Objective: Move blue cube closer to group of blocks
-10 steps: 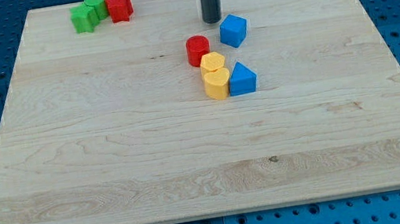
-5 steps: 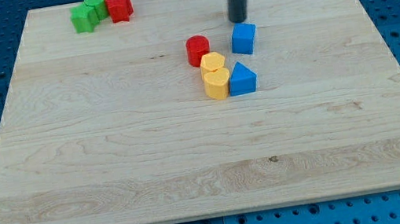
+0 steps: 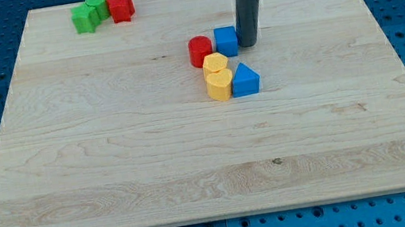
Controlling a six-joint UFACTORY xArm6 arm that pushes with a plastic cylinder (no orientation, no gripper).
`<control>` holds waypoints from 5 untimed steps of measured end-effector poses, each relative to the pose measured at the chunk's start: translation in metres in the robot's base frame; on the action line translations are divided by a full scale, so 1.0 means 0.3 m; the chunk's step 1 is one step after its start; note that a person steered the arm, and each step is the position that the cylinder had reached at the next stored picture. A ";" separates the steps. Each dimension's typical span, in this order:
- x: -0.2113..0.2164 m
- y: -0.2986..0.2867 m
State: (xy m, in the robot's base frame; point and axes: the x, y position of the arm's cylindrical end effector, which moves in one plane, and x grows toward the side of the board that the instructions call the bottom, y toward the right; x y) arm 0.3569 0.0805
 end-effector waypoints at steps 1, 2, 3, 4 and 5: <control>-0.031 0.017; -0.132 0.006; -0.165 -0.069; -0.147 -0.096; -0.103 -0.096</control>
